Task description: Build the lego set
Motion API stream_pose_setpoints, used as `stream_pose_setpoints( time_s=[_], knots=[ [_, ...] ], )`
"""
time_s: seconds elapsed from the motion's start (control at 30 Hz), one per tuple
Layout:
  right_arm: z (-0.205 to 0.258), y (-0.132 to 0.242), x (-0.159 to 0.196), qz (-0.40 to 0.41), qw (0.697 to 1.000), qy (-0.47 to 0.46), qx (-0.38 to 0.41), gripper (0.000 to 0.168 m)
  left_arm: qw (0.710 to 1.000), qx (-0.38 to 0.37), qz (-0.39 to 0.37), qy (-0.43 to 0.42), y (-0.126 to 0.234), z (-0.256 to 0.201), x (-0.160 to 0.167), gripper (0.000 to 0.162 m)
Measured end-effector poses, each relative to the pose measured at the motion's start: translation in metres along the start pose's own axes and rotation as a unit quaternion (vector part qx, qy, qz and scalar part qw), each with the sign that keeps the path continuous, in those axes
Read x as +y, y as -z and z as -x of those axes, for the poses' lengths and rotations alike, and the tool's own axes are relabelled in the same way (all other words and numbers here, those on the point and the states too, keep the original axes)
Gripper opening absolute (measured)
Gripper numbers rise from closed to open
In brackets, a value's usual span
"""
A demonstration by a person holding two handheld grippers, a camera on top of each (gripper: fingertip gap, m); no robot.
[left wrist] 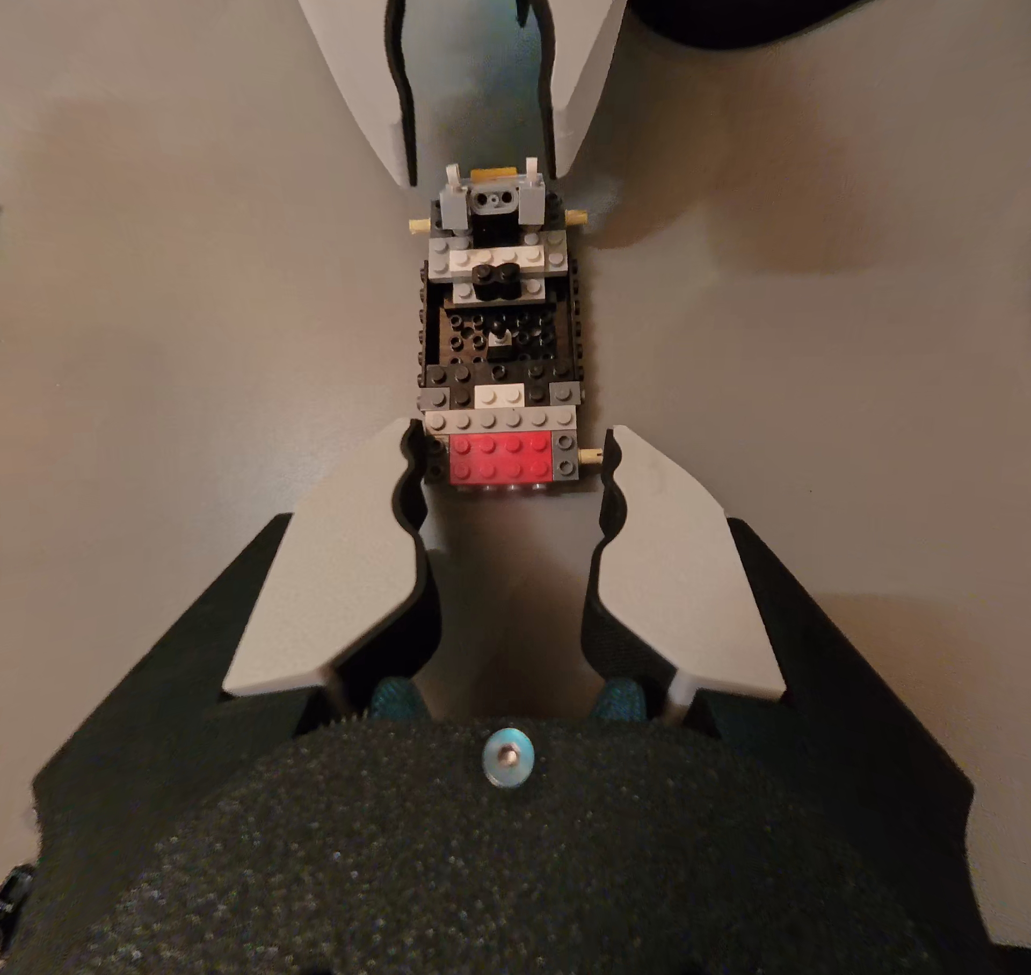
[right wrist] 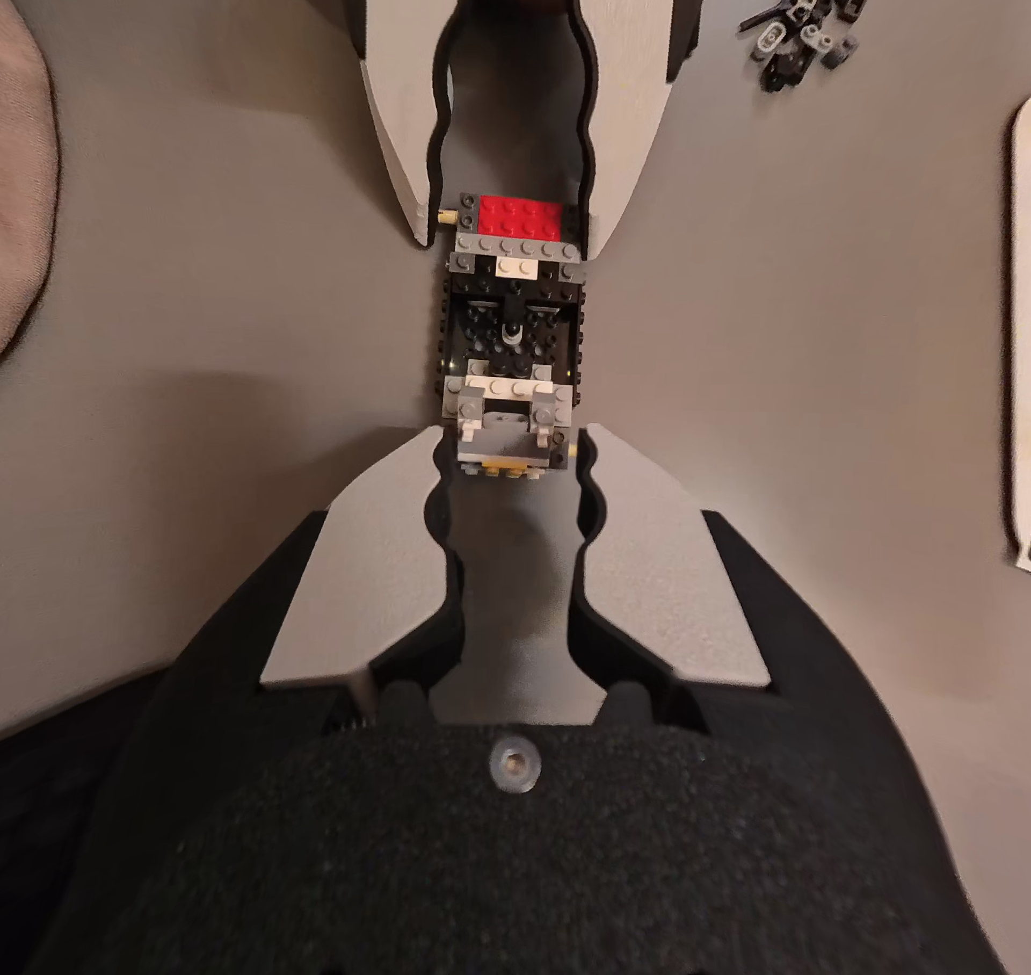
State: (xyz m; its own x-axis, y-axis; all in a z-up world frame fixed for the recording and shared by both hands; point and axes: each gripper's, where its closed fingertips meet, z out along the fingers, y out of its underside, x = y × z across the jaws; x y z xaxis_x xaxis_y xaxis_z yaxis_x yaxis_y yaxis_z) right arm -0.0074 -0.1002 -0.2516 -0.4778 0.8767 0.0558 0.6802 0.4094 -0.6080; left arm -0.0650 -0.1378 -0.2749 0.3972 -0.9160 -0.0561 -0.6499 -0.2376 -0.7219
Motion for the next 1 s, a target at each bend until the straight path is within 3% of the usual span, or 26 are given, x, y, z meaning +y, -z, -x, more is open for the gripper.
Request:
stream_pose_setpoints(
  time_s=[0.37, 0.63, 1.0],
  knots=[
    [0.005, -0.010, 0.004, 0.083, 0.996, 0.034, -0.003, 0.034, 1.000, 0.000, 0.001, -0.003, -0.001, 0.000, 0.000, 0.060],
    [0.005, -0.008, 0.006, 0.201, 0.977, 0.042, -0.048, 0.034, 1.000, 0.000, 0.003, -0.006, -0.001, 0.000, 0.000, 0.060],
    [0.005, -0.008, 0.008, 0.260, 0.965, -0.016, -0.025, 0.034, 1.000, -0.001, 0.004, -0.006, -0.001, 0.000, 0.000, 0.060]
  ],
)
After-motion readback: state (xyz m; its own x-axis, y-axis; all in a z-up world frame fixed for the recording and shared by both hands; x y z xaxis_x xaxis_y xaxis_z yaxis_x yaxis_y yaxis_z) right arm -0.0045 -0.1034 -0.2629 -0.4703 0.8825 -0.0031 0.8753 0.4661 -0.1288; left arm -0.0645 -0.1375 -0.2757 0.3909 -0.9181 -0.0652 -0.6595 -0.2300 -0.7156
